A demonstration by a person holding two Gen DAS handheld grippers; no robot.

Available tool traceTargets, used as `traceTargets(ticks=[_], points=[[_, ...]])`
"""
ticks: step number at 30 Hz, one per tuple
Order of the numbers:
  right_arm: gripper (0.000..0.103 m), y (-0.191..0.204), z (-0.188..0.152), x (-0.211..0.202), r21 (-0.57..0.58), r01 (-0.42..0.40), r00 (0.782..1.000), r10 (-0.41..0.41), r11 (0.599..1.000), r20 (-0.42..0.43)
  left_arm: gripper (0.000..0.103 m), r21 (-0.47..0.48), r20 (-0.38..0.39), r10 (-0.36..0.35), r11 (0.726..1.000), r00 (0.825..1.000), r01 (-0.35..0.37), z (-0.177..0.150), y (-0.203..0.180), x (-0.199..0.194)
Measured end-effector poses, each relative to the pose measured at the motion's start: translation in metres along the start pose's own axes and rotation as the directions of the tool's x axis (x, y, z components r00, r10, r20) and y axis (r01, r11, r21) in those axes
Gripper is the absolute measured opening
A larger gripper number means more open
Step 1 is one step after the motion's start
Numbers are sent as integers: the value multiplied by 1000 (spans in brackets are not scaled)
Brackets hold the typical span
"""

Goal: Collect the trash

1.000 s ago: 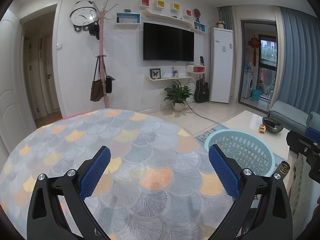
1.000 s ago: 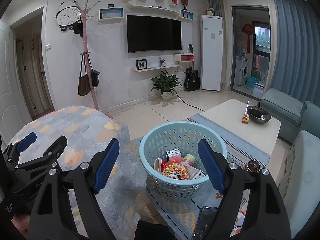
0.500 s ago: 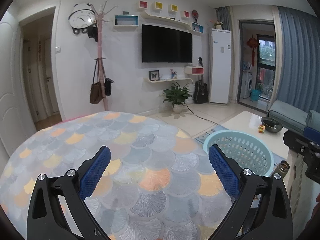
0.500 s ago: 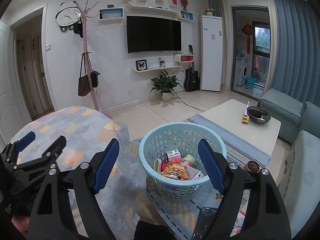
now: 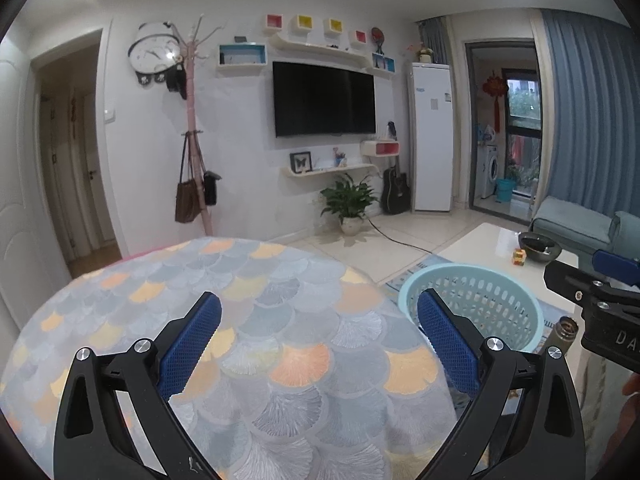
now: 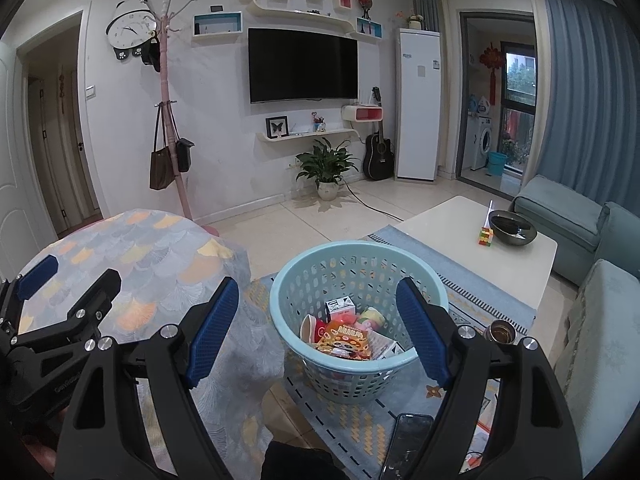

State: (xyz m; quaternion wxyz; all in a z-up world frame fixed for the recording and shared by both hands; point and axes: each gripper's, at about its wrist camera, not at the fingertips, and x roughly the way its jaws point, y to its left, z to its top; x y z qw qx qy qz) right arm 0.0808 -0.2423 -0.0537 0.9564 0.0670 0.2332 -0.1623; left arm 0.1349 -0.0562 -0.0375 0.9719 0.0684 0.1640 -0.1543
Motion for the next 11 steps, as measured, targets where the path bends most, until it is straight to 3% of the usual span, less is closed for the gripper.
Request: traceTargets(ticks=[11], points=[[77,-1,2,2,4,5,1000,-5,1000,-1,95,-21,-17,-6,1000,1000,5,1,6,3]])
